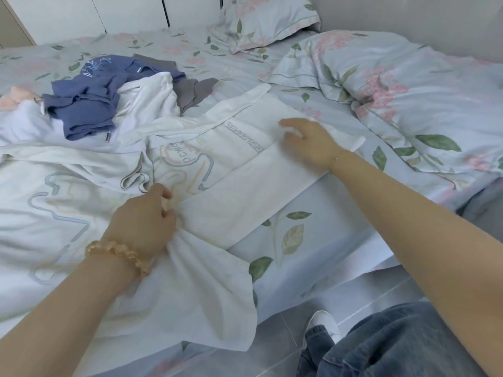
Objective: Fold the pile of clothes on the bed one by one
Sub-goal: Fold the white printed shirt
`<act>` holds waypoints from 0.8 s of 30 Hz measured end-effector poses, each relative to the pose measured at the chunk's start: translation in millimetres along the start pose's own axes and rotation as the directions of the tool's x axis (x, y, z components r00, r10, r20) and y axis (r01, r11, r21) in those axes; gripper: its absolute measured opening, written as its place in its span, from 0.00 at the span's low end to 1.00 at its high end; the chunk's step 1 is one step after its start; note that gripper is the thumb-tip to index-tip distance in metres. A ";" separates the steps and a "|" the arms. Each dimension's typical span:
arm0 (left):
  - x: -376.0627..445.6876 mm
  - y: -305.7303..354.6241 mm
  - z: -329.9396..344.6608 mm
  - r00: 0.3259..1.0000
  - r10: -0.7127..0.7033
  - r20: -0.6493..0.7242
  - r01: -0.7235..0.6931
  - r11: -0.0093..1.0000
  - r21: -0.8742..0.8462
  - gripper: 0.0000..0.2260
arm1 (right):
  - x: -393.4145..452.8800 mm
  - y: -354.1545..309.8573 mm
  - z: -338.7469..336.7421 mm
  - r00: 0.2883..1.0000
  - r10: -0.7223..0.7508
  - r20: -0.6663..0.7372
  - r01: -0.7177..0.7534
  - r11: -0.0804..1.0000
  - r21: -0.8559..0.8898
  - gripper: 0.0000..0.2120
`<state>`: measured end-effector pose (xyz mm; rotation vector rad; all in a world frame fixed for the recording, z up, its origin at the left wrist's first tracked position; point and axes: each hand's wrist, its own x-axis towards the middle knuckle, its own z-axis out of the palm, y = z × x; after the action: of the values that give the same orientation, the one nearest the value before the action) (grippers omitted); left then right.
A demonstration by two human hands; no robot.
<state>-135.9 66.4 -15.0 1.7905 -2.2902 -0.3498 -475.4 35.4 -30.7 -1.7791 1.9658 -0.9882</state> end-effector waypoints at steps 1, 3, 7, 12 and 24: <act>0.6 1.7 3.9 0.992 0.095 -0.088 -0.079 0.982 0.169 0.14 | -9.6 -13.6 9.6 0.988 -0.114 0.106 0.121 0.991 -0.057 0.19; 0.1 11.9 11.4 0.926 0.332 -0.182 -0.276 0.920 0.277 0.20 | -22.7 -27.6 31.7 0.918 -0.256 0.302 0.306 0.943 -0.130 0.21; -2.6 35.6 28.9 0.851 0.472 0.232 -0.499 0.863 0.075 0.38 | -37.6 -24.1 54.0 0.866 -0.227 0.445 0.331 0.928 -0.170 0.27; -0.1 27.8 48.3 0.845 0.373 0.383 -0.454 0.879 0.147 0.37 | -13.6 13.6 23.3 0.924 -0.040 0.380 0.213 0.879 -0.427 0.30; 5.6 14.8 5.0 0.873 0.362 0.326 -0.060 0.744 -0.666 0.14 | 1.1 37.2 -7.1 0.994 0.000 0.107 0.051 0.880 -0.472 0.26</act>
<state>-152.4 64.6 -15.0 1.1493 -2.1907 -1.4256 -507.9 35.9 -50.2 -2.0543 2.2591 -0.4190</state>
